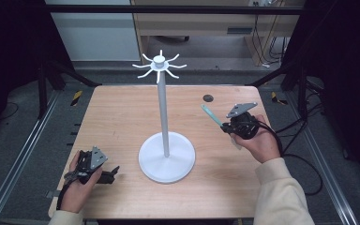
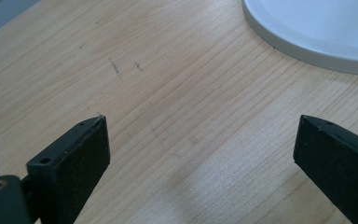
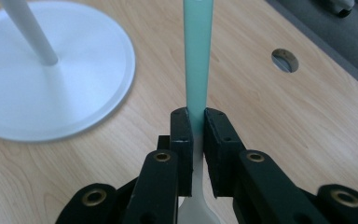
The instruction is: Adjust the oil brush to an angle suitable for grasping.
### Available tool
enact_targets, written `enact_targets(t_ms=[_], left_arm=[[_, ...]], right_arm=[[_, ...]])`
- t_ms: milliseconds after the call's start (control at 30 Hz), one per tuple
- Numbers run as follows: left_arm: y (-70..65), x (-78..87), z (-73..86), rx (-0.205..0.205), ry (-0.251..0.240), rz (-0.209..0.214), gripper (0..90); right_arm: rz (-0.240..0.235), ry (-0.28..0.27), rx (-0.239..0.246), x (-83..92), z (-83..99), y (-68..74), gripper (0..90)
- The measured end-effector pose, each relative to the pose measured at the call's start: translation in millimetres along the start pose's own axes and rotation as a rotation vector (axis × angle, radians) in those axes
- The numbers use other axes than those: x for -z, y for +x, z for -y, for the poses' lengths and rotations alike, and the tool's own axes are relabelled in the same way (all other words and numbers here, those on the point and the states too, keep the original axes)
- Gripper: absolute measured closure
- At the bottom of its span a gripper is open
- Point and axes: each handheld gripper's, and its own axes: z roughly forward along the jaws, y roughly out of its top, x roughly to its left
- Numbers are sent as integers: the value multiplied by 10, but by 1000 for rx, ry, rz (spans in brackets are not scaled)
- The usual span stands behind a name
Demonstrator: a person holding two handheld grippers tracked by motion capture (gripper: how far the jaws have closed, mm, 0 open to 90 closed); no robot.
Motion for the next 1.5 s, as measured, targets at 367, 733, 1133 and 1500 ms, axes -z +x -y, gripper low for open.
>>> enact_targets(t_ms=[367, 733, 1133, 1500], left_arm=[[62, 26, 35, 40, -21, -23, 31], [62, 23, -1, 20, -24, -23, 31], [56, 13, -15, 22, -28, -22, 31], [64, 16, -14, 20, -29, -27, 31]], right_arm=[[26, -100, -57, 56, -32, 43, 823], [-20, -148, -65, 79, 6, 153, 822], [-89, -302, -125, 139, 28, 241, 822], [-98, -398, -116, 372, -139, 345, 822]])
